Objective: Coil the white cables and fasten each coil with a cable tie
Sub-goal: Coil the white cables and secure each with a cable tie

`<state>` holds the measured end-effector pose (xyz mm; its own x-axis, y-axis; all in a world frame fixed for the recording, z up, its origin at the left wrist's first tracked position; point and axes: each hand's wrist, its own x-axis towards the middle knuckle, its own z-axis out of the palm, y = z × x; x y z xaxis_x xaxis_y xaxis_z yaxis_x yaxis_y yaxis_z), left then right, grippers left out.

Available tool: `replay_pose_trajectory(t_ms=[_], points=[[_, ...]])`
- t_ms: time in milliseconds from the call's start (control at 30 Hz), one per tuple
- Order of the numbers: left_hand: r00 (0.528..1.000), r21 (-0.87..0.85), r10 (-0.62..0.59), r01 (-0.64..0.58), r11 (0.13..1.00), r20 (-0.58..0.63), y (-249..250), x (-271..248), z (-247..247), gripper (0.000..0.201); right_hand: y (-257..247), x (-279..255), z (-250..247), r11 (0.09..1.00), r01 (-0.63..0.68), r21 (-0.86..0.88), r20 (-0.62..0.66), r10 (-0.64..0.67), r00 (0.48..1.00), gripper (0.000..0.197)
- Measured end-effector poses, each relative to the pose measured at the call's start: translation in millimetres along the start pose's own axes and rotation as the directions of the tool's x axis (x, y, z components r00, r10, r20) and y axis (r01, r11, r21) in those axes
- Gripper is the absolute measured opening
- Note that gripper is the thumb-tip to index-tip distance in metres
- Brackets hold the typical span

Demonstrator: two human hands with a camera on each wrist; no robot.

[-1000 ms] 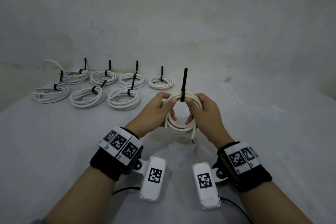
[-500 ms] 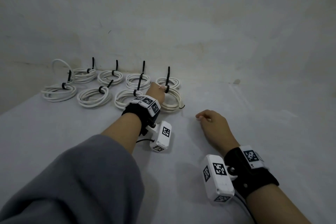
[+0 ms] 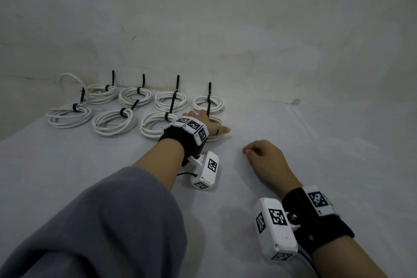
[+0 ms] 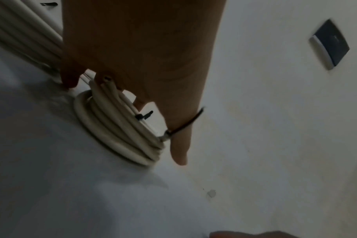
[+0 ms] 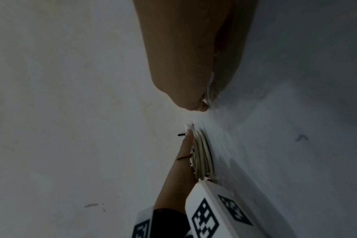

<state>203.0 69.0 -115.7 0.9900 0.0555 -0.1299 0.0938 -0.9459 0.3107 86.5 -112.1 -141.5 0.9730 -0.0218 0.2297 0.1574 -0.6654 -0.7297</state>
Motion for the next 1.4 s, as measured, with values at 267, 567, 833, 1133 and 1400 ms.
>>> replay_pose_trajectory(t_ms=[267, 567, 833, 1133, 1400], points=[[0.995, 0.013, 0.001, 0.001, 1.000, -0.098, 8.2, -13.2, -0.3, 0.085, 1.9, 0.2, 0.0, 1.000, -0.004, 0.010, -0.002, 0.004, 1.000, 0.018], [0.894, -0.303, 0.383, -0.440, 0.845, -0.231, -26.1, -55.6, -67.2, 0.023, -24.9, -2.1, -7.6, 0.992, 0.130, 0.006, -0.114, -0.128, 0.985, 0.015], [0.867, -0.247, 0.218, -0.354, 0.902, -0.448, -175.6, -89.2, -131.5, 0.015, -112.5, -1.1, 33.4, 0.965, 0.263, 0.014, -0.044, -0.262, 0.964, 0.011], [0.937, -0.169, -0.043, -0.018, 0.985, -0.348, -303.7, -86.2, -136.6, 0.029, -260.1, 67.3, 156.2, 0.879, 0.475, 0.040, 0.196, -0.473, 0.859, 0.014], [0.998, 0.028, 0.004, -0.003, 1.000, -0.066, -327.8, -72.2, -135.0, 0.046, -318.7, 130.5, 239.4, 0.894, 0.445, -0.061, 0.344, -0.399, 0.850, 0.040]])
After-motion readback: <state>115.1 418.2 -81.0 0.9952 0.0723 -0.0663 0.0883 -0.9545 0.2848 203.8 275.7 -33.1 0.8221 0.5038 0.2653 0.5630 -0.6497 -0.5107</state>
